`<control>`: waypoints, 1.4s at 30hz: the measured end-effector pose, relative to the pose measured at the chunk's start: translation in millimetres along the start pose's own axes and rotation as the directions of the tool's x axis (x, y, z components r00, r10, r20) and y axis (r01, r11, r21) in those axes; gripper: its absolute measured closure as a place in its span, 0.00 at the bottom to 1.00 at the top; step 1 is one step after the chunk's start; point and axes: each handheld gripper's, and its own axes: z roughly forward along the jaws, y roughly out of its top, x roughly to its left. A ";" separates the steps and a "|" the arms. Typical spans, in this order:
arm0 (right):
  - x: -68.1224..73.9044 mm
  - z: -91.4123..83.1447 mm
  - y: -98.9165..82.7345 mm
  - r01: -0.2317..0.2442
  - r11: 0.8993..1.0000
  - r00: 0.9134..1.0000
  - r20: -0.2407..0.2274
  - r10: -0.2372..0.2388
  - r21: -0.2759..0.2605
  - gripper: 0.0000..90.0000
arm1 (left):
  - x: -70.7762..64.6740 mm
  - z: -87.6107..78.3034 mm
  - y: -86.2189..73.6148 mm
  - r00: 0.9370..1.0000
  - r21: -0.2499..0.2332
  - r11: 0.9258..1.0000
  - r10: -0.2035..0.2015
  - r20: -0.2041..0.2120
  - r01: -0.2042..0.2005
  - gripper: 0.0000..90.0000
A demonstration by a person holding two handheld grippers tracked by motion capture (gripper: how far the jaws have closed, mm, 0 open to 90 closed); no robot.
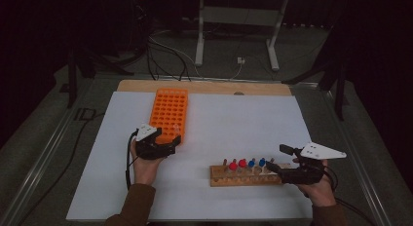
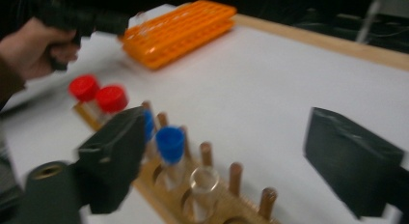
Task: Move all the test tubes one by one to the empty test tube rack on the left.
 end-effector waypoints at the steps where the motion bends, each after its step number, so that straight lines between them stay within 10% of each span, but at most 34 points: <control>1: 0.7 0.3 -1.1 0.013 1.000 1.000 -0.003 -0.013 0.006 0.28 | -1.8 -2.5 1.3 1.000 -0.001 1.000 0.007 -0.005 -0.007 0.03; 14: 0.8 6.3 -14.7 0.114 0.987 0.992 -0.070 -0.107 0.111 0.84 | -16.9 -26.9 9.1 0.995 -0.064 0.997 -0.031 0.090 0.036 0.01; 31: -1.3 12.7 -18.5 0.092 0.990 0.993 -0.090 -0.082 0.106 0.85 | -21.1 -29.8 9.1 0.993 -0.080 0.996 -0.037 0.109 0.046 0.01; 42: 2.3 -11.9 6.9 0.068 0.998 0.994 -0.088 -0.067 0.011 0.85 | -22.8 -31.7 9.8 0.993 -0.088 0.995 -0.034 0.114 0.044 0.01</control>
